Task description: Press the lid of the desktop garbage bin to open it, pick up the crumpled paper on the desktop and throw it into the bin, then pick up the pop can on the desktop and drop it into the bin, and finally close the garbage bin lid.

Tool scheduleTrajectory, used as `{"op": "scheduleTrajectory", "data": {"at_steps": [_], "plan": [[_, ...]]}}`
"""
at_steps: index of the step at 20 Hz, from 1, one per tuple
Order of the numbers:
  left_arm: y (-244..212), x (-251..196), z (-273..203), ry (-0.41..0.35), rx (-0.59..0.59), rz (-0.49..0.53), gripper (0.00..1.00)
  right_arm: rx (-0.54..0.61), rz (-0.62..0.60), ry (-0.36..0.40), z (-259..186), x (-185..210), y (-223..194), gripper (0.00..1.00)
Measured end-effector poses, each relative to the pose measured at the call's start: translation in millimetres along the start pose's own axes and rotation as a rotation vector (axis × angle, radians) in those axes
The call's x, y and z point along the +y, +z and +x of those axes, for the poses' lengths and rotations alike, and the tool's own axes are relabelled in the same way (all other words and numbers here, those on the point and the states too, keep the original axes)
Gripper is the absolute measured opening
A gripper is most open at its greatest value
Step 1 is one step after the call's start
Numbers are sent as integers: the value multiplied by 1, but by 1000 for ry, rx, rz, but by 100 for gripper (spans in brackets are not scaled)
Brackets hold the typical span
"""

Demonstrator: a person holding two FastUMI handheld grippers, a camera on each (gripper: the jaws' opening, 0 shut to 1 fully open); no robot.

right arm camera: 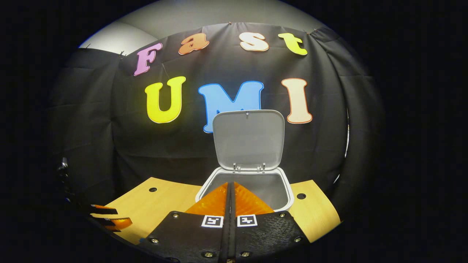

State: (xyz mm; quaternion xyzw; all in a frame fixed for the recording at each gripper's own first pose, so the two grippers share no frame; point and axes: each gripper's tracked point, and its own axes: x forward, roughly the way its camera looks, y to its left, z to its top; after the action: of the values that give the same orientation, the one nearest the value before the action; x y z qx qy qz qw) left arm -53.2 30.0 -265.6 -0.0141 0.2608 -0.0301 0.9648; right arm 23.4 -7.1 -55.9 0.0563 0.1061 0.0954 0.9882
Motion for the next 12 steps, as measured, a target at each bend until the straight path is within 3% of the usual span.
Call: {"op": "scheduleTrajectory", "data": {"at_steps": [6, 8, 10, 11, 12], "plan": [[-68, -11, 24, -43, 158, -17, 96, 22, 0, -6, 2, -3, -6, 0], [-86, -12, 31, -42, 200, -21, 100, 28, -1, -9, 1, -4, -8, 0], [-100, -10, 34, -39, 235, -26, 92, 33, 1, -15, 1, -6, -10, 0], [-107, -8, 36, -36, 252, -30, 100, 37, 4, -18, 1, -8, -12, 0], [-115, -7, 38, -34, 270, -33, 100, 41, 7, -21, 1, -9, -13, 0]]}}
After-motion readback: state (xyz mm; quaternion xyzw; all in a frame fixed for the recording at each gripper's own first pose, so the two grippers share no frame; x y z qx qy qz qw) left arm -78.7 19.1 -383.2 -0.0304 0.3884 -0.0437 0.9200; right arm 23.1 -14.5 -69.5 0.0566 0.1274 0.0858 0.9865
